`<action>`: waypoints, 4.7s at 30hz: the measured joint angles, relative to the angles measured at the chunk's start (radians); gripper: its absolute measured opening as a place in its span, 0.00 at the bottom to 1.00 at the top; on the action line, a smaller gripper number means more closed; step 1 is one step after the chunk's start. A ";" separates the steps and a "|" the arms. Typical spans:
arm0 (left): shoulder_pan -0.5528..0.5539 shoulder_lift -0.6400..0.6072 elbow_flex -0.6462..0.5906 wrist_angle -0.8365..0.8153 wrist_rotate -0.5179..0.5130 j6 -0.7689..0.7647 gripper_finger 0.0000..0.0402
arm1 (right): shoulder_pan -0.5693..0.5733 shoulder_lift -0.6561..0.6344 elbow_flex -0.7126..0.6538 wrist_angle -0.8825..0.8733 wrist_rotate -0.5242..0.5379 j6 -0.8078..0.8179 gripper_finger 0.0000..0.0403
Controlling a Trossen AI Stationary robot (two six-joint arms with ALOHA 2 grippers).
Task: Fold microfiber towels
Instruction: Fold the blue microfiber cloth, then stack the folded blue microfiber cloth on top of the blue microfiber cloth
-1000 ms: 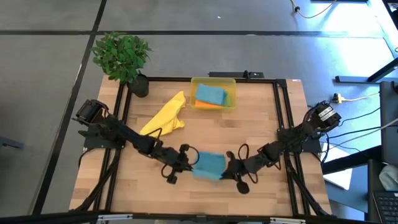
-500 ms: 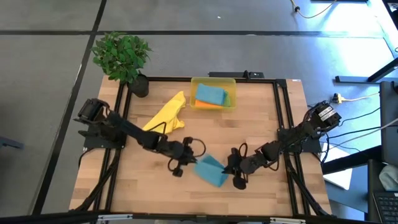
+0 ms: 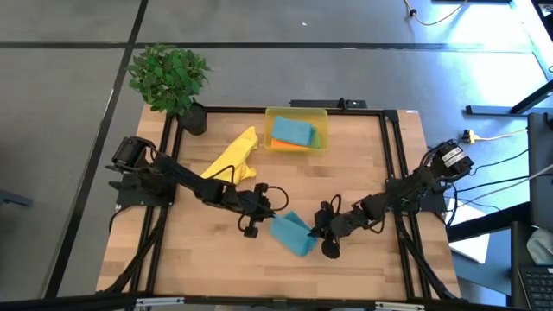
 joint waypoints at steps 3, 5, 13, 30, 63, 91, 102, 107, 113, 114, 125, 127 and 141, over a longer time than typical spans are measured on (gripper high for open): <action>0.020 0.000 0.000 -0.003 -0.019 -0.001 0.00 | -0.044 -0.001 0.000 -0.033 -0.020 -0.039 0.02; 0.029 0.000 0.000 -0.004 -0.011 -0.014 0.00 | -0.078 -0.010 -0.001 -0.069 -0.045 -0.059 0.02; -0.034 0.000 -0.001 0.048 -0.005 -0.053 0.00 | -0.146 -0.160 -0.002 -0.189 -0.101 -0.126 0.02; -0.070 0.000 0.001 0.124 -0.045 0.024 0.00 | 0.044 -0.195 0.002 -0.236 0.013 0.197 0.02; 0.115 0.015 -0.001 0.166 0.090 0.132 0.00 | 0.010 -0.108 -0.002 -0.417 0.268 0.347 0.03; 0.079 0.105 0.063 0.327 0.213 0.124 0.18 | 0.028 -0.134 0.001 -0.276 0.392 0.033 0.23; 0.104 0.258 0.087 0.370 0.202 0.128 0.18 | -0.045 0.041 0.000 -0.164 0.361 0.032 0.16; 0.145 0.319 0.093 0.348 0.192 0.131 0.18 | -0.094 0.095 0.000 -0.090 0.362 0.009 0.16; 0.184 0.306 0.096 0.238 0.071 0.132 0.18 | -0.151 0.135 0.001 -0.026 0.361 -0.031 0.16; 0.189 0.307 0.097 0.225 0.071 0.132 0.18 | -0.162 0.138 0.001 -0.015 0.360 -0.041 0.15; 0.203 0.260 0.098 0.075 0.056 0.156 0.18 | -0.260 0.141 -0.001 0.070 0.347 -0.103 0.20; 0.203 0.219 0.094 0.003 0.053 0.157 0.18 | -0.272 0.141 -0.001 0.073 0.339 -0.103 0.21; 0.087 0.085 0.092 -0.021 0.027 0.221 0.27 | -0.279 0.141 -0.001 0.066 0.332 -0.078 0.22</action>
